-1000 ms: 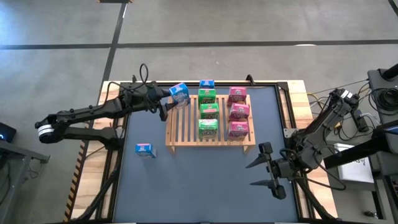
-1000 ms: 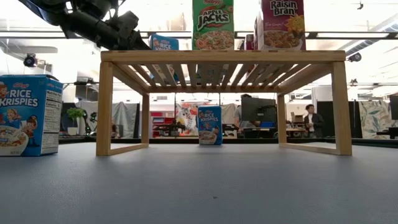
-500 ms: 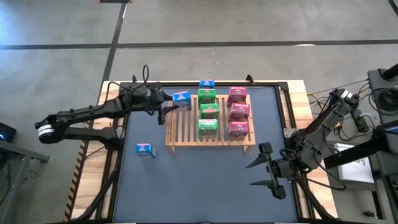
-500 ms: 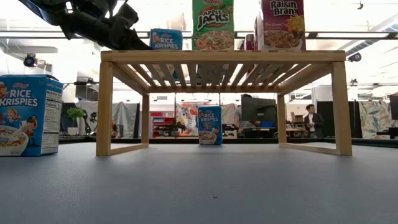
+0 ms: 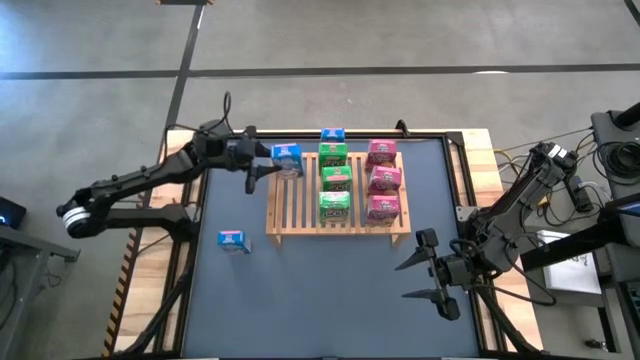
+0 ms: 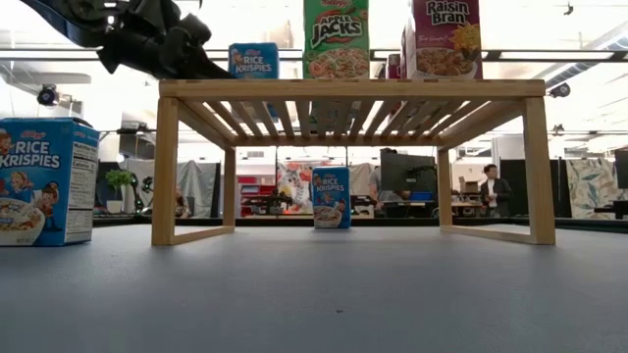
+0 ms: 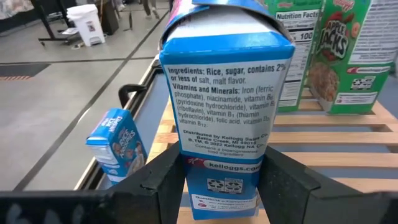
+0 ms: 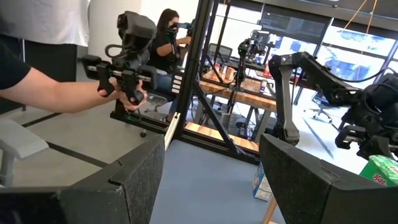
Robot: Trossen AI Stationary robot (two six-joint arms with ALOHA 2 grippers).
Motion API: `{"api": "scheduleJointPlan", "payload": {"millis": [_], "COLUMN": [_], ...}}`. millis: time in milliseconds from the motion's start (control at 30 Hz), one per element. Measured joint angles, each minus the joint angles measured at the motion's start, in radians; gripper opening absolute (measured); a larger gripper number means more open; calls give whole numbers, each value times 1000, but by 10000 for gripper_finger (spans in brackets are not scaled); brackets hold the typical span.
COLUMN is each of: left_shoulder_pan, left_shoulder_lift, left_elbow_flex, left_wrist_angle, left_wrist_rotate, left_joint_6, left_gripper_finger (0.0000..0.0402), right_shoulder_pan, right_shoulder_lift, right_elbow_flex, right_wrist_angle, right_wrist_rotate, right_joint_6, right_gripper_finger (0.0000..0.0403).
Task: Stack cereal on shelf
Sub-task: Put the bottom blue cereal box on the shelf
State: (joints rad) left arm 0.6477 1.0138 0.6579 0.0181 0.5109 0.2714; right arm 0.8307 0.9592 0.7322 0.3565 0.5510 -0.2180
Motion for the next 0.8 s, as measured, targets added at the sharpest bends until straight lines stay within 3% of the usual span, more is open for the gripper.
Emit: {"api": "scheduleJointPlan", "payload": {"millis": [133, 800], "left_shoulder_pan": [20, 21], "left_shoulder_lift": [14, 83], "left_elbow_flex": [0, 1], "left_wrist_angle": [0, 44], "left_wrist_rotate": [57, 60], "left_joint_6": [1, 4], "left_gripper_finger": [160, 172], "right_shoulder_pan": [0, -10], "right_shoulder_lift": [0, 0], "right_elbow_flex": [0, 0], "right_wrist_angle": [0, 0], "right_wrist_rotate": [0, 0], "right_joint_6": [-2, 1], "right_gripper_finger": [251, 251]}}
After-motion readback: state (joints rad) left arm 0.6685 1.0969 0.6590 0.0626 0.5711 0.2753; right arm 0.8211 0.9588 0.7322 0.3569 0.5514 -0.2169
